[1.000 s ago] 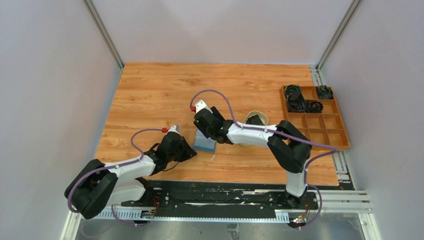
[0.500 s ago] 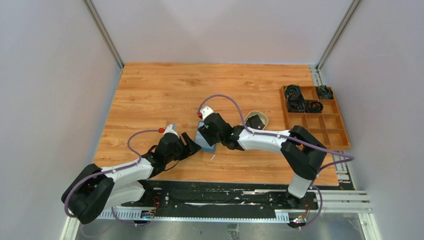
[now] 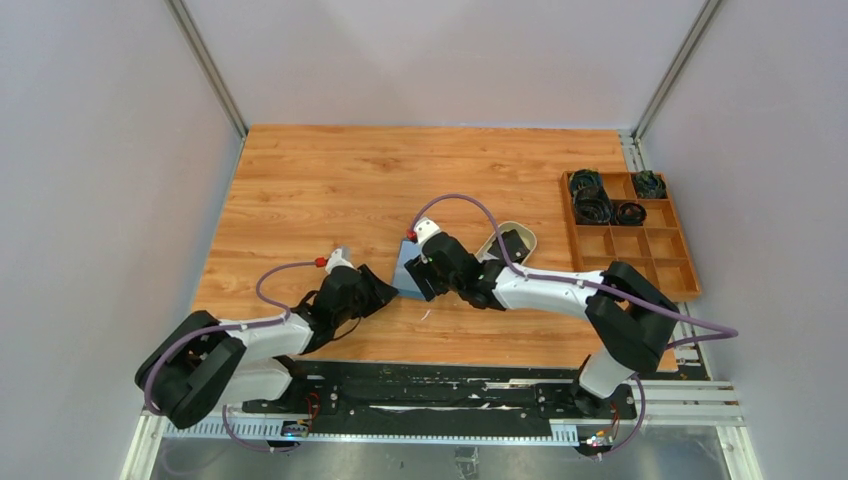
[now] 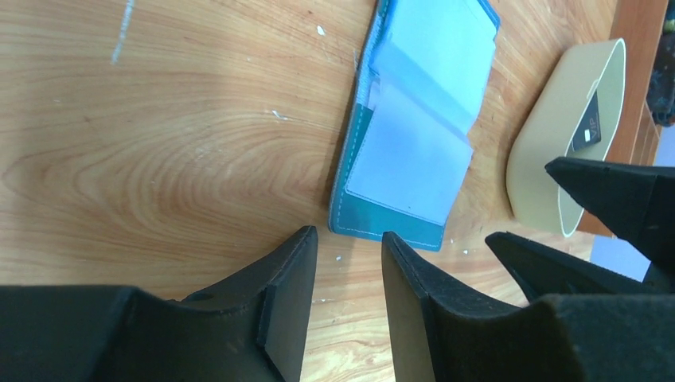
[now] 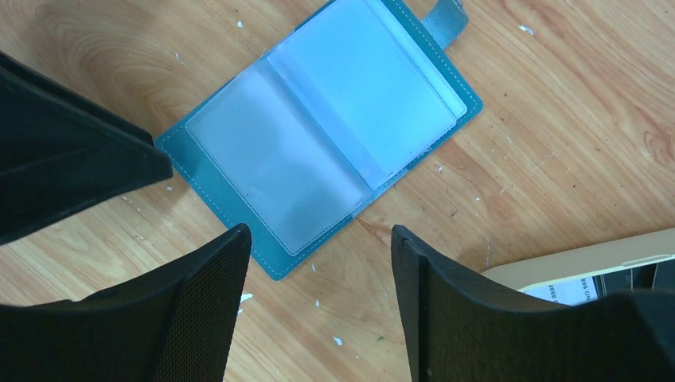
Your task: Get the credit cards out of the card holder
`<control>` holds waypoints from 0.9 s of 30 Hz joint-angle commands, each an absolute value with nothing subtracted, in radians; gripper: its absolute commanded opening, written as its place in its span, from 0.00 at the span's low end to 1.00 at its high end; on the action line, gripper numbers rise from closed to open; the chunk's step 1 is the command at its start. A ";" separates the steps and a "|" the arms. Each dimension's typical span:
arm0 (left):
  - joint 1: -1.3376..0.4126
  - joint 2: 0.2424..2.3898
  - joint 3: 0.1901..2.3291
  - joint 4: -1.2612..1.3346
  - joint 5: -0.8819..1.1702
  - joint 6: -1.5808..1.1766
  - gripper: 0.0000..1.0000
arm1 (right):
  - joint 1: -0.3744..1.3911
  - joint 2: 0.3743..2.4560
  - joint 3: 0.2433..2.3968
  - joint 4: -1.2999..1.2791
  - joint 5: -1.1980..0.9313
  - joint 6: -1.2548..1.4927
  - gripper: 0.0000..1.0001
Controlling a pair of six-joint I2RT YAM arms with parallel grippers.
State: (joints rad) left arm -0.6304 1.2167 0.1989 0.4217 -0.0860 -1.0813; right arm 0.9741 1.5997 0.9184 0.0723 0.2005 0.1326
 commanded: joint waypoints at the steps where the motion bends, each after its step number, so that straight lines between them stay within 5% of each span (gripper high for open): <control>1: -0.629 1.200 0.162 0.322 -0.196 -1.080 0.45 | 0.963 1.586 0.898 0.081 0.185 0.150 0.68; 11: -0.628 1.307 0.191 0.392 -0.222 -1.111 0.46 | 0.947 1.582 0.848 0.157 0.070 0.239 0.69; 16: -0.629 1.388 0.210 0.447 -0.197 -1.135 0.34 | 0.873 1.617 0.823 0.240 -0.075 0.316 0.66; 27: -0.628 1.393 0.208 0.453 -0.207 -1.137 0.24 | 0.865 1.763 0.904 0.212 -0.152 0.339 0.57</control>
